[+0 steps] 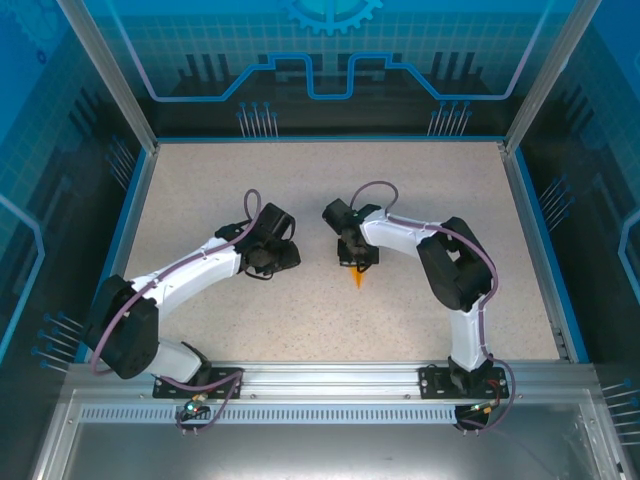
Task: Fold a paper plane with a square sheet of paper (pick it up from the middle)
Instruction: Move a paper plane to the center of the table, then reset both arms
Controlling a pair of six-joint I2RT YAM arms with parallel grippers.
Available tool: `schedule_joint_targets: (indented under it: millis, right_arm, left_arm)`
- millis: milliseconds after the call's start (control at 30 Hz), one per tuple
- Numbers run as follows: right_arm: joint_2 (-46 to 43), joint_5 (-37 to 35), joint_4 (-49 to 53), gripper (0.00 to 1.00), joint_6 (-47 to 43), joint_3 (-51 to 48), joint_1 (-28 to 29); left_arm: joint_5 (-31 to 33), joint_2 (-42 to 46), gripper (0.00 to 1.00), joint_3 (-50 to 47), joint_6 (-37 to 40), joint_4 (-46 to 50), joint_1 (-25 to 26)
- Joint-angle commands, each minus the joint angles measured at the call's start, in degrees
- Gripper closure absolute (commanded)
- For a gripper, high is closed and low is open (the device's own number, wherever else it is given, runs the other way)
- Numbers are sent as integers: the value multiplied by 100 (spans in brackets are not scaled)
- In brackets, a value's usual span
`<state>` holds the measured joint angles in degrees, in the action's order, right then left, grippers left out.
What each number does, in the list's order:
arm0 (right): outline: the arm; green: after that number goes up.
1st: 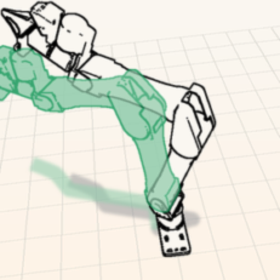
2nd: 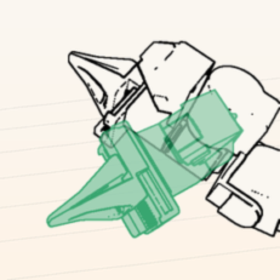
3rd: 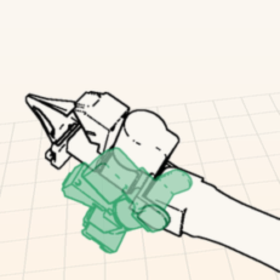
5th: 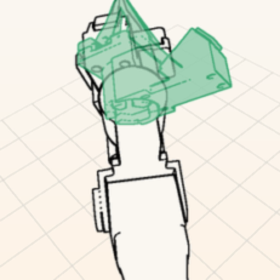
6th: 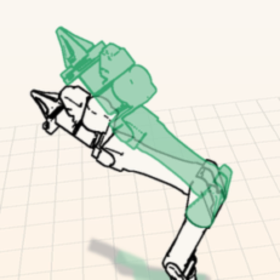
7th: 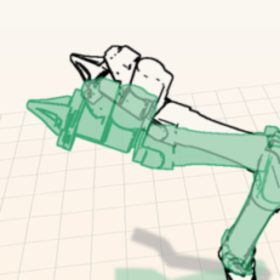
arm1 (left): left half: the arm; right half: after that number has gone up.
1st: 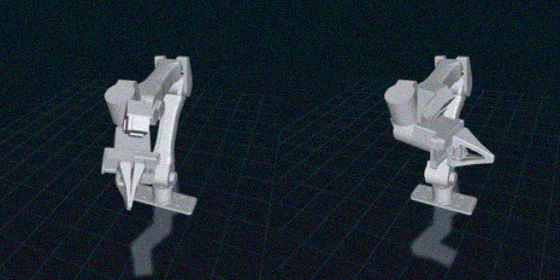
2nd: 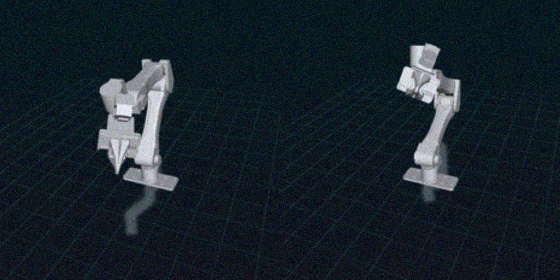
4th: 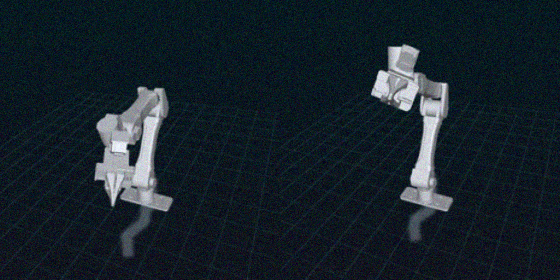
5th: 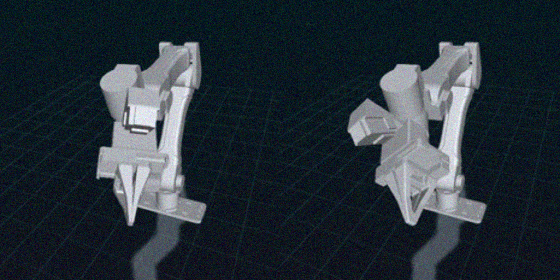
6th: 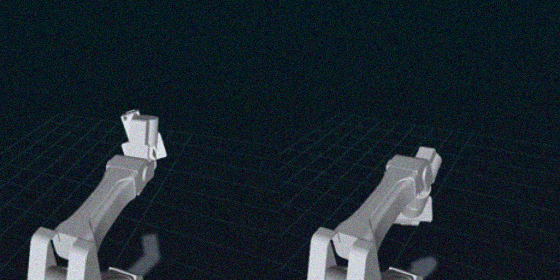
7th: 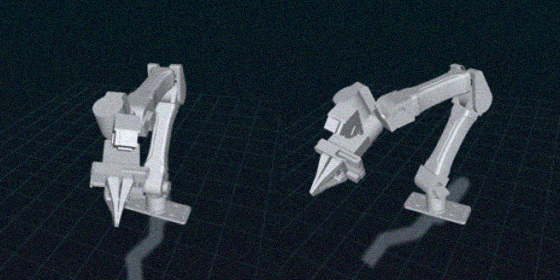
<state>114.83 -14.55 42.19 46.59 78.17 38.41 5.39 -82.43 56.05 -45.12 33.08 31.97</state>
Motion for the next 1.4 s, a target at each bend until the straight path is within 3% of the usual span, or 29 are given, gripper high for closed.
schedule_joint_targets:
  millis: [0,467,733,833,933,1000,1167,1367]
  right_arm:
    - [239,132,32,85,33,26,-18]
    - [-1754,-34,292,53,-472,-31,-25]
    - [-3536,-1417,7,45,-531,-1068,-19]
    - [-4378,-2105,-278,33,-656,-1663,-72]
    - [-4963,-2804,-300,8,-669,-2115,-329]
    - [-5109,-3094,-429,1,-793,-2427,-640]
    - [-4682,-2379,-1359,1,-1964,-3023,-1988]
    - [-3824,-1464,-2681,1,-2926,-3273,-2697]
  left_arm:
    - [138,134,57,-95,-58,22,-55]
    - [282,217,57,-11,47,127,-59]
    - [539,434,55,-89,155,142,-59]
    - [745,589,48,-170,232,100,-82]
    - [940,819,42,-341,283,-31,-152]
    - [1053,1036,35,-480,320,-153,-175]
    - [1740,1548,2,-721,418,-245,-293]
    - [2417,2011,2,-1065,857,-557,-1069]
